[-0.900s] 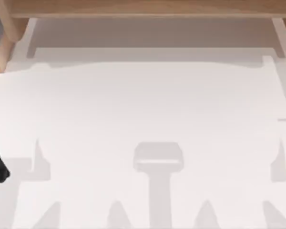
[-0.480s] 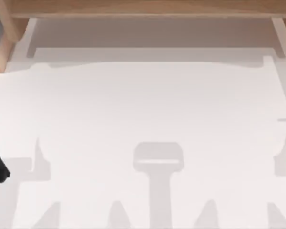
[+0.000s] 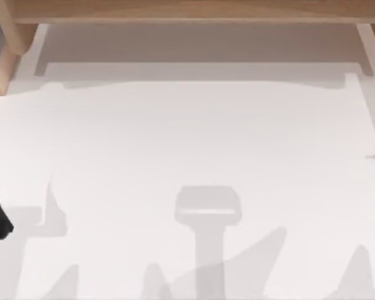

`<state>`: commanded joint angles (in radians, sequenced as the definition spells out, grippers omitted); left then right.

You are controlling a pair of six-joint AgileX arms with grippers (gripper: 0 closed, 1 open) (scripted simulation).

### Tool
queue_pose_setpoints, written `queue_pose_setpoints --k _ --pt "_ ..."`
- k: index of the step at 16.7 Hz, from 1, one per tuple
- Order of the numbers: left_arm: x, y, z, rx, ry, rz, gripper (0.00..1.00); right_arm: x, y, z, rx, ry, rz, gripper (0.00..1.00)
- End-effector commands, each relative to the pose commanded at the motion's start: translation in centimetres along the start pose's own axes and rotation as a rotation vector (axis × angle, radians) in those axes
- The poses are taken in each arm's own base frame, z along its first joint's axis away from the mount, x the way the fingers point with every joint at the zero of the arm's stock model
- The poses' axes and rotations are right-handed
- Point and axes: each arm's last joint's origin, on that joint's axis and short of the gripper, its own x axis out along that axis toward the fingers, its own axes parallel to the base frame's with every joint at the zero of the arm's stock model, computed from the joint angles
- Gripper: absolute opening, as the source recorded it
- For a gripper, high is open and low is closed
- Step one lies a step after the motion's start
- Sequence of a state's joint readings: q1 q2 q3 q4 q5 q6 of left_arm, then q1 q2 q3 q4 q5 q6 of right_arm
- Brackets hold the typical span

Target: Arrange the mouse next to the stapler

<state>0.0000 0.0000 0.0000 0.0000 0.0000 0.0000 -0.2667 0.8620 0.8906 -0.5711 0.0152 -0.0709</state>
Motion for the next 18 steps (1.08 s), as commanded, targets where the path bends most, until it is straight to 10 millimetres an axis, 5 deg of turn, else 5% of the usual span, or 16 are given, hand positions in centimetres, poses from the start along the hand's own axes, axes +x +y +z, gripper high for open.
queue_pose_setpoints --k 4,7,12,18 --pt "0.0 0.0 0.0 0.0 0.0 0.0 1.0 5.8 -2.7 8.1 0.001 0.231 -0.042 1.0" --pt "0.0 0.0 0.0 0.0 0.0 0.0 1.0 11.7 -4.5 10.6 -0.01 0.408 -0.032 1.0" --pt "0.0 0.0 0.0 0.0 0.0 0.0 1.0 21.3 -5.7 10.3 -0.056 0.656 0.036 1.0" --pt "0.0 0.0 0.0 0.0 0.0 0.0 1.0 31.4 -5.4 6.6 -0.123 0.847 0.131 1.0"
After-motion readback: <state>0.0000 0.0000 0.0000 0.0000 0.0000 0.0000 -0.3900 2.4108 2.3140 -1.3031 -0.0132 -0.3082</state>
